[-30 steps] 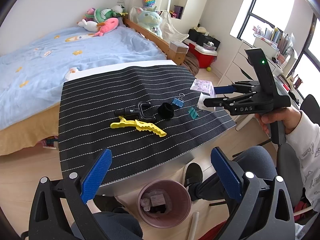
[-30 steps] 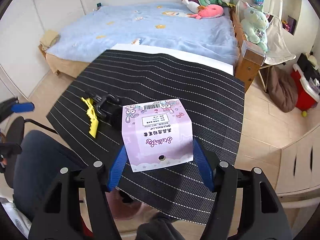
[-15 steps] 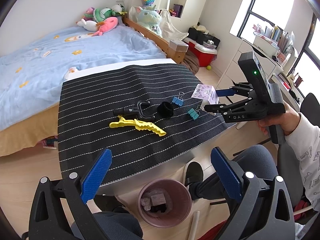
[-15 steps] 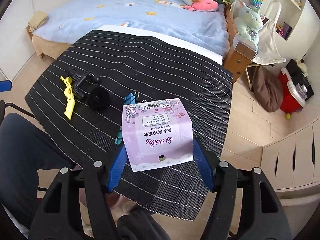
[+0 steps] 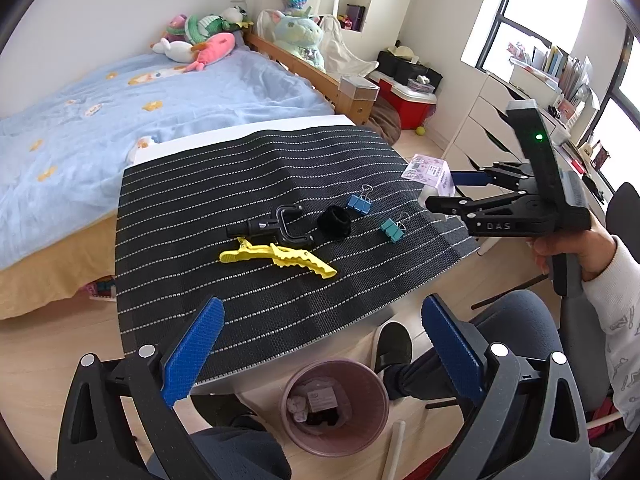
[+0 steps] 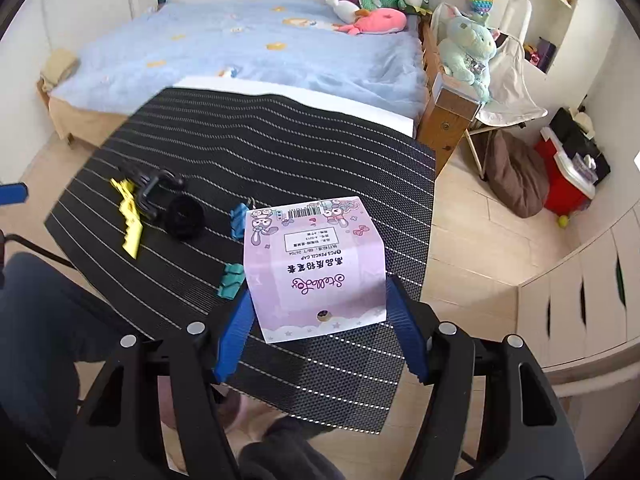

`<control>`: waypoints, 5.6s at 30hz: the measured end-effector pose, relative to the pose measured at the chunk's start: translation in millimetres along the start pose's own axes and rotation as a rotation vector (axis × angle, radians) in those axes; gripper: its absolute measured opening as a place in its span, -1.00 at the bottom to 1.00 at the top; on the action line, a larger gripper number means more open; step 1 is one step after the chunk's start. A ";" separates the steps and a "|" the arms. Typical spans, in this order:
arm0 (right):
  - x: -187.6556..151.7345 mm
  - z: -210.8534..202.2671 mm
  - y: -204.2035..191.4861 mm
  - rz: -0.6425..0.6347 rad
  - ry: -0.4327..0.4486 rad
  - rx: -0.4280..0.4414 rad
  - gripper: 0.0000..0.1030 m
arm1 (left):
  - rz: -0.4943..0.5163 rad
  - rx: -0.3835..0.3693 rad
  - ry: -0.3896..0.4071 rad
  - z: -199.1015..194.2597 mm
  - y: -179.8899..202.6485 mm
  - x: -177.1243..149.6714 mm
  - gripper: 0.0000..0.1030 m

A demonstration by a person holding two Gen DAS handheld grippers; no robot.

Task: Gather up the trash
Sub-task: 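Grasp the black item with the left gripper while the right gripper holds the box, then carry the tissue box and black item over the wastebasket and release both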

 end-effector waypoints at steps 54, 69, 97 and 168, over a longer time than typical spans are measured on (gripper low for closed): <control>0.9 -16.7 -11.2 0.154 0.070 0.093 0.25 | -0.063 0.283 -0.208 122.0 -56.4 18.9 0.12; 10.8 -35.0 -25.9 0.128 0.102 0.114 0.25 | -0.026 0.238 -0.102 79.8 -49.4 37.5 0.12; -36.0 -112.4 -101.4 0.025 0.085 0.251 0.25 | 0.049 0.084 0.034 -42.5 10.1 -9.4 0.12; -56.7 -122.8 -83.8 0.145 0.087 0.200 0.86 | 0.050 0.041 0.040 -64.3 24.3 -42.0 0.89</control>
Point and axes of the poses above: each gripper's, at about its wrist camera, not at the fingertips, and z roughly the way its jaws point, y to its right, x to its top, the point moved 4 cm from there along z, roughly the way its jaws point, and after that the axes turned 15 degrees about y, right-handed, at the moved point
